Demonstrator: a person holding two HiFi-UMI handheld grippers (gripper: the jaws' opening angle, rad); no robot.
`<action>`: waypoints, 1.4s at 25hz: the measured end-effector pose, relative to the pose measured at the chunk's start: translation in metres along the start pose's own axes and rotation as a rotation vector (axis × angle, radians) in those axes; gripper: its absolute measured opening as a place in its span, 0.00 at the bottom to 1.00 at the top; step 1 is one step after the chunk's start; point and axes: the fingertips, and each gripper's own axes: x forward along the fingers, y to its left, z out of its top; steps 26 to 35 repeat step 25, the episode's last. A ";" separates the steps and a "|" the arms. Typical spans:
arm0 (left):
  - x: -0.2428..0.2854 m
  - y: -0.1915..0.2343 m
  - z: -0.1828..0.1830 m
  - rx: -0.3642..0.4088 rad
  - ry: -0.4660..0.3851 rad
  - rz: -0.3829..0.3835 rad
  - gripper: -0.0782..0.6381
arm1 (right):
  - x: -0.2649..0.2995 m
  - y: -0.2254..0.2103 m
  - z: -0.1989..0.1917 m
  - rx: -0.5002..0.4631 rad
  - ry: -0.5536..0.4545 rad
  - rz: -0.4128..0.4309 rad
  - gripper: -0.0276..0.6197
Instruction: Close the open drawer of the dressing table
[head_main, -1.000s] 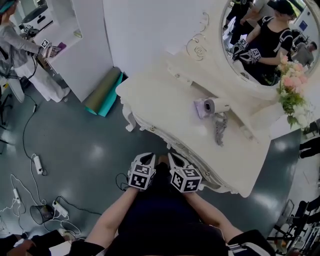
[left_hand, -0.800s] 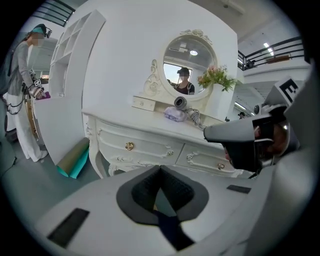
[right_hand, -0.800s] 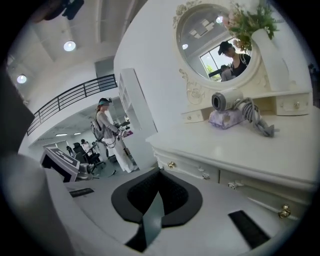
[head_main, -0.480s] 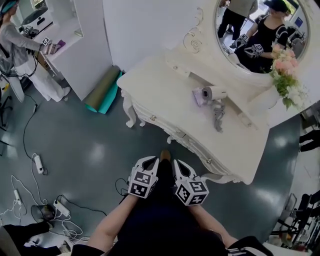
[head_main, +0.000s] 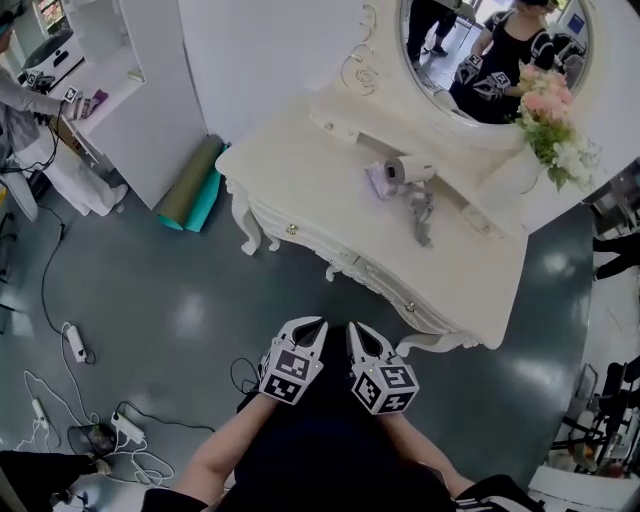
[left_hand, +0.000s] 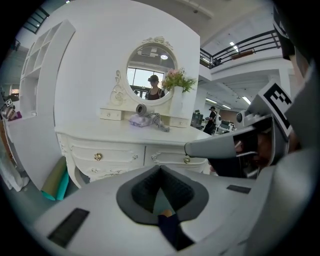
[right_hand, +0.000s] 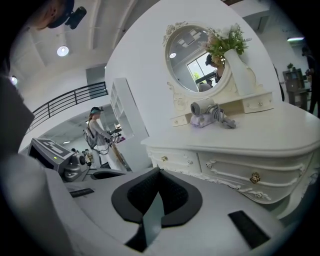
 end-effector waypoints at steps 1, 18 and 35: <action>0.001 0.002 0.002 0.000 -0.003 0.006 0.13 | 0.000 -0.001 0.002 -0.002 -0.004 -0.004 0.06; 0.007 0.021 0.020 -0.007 -0.018 0.040 0.13 | 0.008 -0.002 0.021 -0.040 -0.026 0.017 0.06; 0.000 0.027 0.014 -0.006 -0.013 0.055 0.13 | 0.013 0.001 0.018 0.030 -0.029 0.038 0.06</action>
